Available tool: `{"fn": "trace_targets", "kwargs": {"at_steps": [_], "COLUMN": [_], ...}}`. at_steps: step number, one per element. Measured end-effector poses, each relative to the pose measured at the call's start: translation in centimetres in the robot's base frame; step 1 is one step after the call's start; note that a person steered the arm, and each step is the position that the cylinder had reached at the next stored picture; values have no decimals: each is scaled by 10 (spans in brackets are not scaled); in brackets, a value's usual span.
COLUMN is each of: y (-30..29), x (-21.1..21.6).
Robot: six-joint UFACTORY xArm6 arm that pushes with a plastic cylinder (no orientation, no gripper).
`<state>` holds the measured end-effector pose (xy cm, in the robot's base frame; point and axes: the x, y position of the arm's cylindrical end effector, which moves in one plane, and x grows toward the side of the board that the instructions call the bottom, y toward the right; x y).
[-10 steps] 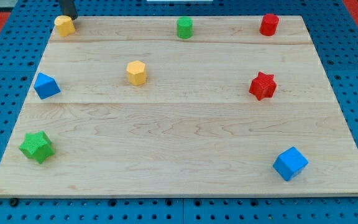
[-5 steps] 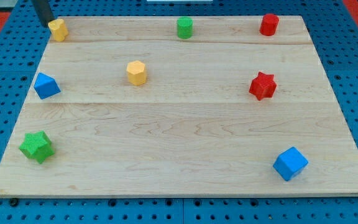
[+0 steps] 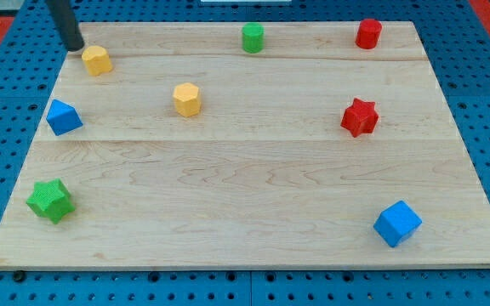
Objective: Move the yellow heart into the yellow hexagon
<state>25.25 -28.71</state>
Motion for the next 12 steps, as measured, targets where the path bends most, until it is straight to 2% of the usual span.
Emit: {"fn": "trace_targets", "kwargs": {"at_steps": [3, 4, 5, 6, 7, 9, 10, 11, 12], "y": [51, 94, 85, 35, 61, 143, 162, 123, 86], "x": [30, 31, 45, 45, 70, 83, 92, 91, 117]}}
